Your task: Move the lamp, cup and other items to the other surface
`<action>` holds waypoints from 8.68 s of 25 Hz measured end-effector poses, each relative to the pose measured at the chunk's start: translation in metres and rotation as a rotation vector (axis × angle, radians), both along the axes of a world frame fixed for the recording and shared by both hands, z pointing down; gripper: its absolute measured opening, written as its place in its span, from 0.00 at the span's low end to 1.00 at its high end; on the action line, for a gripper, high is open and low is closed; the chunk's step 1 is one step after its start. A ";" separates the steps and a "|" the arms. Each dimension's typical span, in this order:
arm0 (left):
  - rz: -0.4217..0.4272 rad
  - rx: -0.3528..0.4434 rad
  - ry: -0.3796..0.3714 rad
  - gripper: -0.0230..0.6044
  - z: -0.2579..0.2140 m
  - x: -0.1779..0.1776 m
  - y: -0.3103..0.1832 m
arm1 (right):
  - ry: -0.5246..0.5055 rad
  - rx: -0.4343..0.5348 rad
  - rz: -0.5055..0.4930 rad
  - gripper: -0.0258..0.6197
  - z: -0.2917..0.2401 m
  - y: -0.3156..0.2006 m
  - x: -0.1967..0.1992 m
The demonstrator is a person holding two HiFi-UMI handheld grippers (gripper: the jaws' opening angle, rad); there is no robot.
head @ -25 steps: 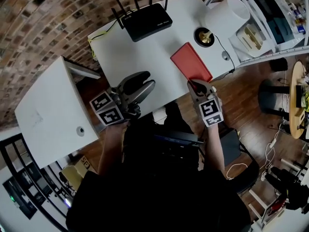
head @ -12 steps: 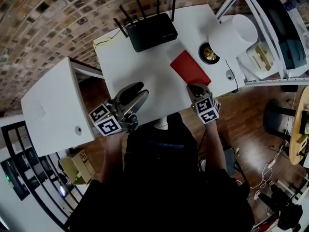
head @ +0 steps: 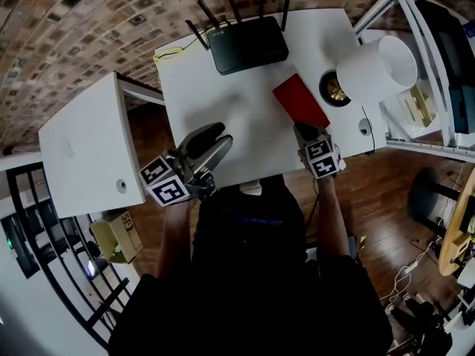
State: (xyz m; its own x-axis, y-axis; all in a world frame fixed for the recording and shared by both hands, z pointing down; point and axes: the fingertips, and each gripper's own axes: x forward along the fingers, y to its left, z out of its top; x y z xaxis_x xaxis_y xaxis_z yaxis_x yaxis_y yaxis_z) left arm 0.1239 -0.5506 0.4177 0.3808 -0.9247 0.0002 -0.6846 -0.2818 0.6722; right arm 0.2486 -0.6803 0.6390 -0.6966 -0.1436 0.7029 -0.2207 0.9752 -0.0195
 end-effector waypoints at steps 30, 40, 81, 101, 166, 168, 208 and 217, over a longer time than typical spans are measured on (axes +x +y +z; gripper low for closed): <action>-0.153 -0.009 -0.004 0.29 0.004 -0.046 0.005 | -0.033 -0.224 0.096 0.08 0.034 -0.035 -0.052; -0.145 -0.004 -0.001 0.29 0.002 -0.053 0.005 | -0.050 -0.215 0.124 0.08 0.031 -0.038 -0.056; -0.056 0.080 0.019 0.29 -0.017 -0.056 0.043 | -0.176 -0.149 0.177 0.17 -0.025 0.004 -0.051; 0.150 0.182 0.070 0.29 -0.036 -0.053 0.092 | -0.534 -0.017 0.340 0.19 -0.172 0.088 -0.034; -0.894 0.179 -0.126 0.29 -0.080 -0.017 0.519 | -0.834 -0.392 -0.684 0.06 -0.297 0.456 -0.145; -0.921 0.187 -0.124 0.29 -0.082 -0.028 0.549 | -0.818 -0.389 -0.721 0.06 -0.298 0.489 -0.159; -1.240 0.232 -0.120 0.29 -0.072 -0.221 0.930 | -0.713 -0.564 -1.078 0.06 -0.293 0.913 -0.420; -1.225 0.184 -0.118 0.29 -0.083 -0.325 0.919 | -0.618 -0.785 -1.037 0.06 -0.289 0.921 -0.529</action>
State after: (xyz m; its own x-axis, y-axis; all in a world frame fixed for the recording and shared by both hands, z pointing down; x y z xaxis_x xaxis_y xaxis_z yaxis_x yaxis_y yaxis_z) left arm -0.2012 0.3686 0.3350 -0.7255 -0.6609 -0.1917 -0.6169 0.5012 0.6069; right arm -0.2802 0.2405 0.3500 -0.4614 0.8829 -0.0869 0.8108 0.3799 -0.4453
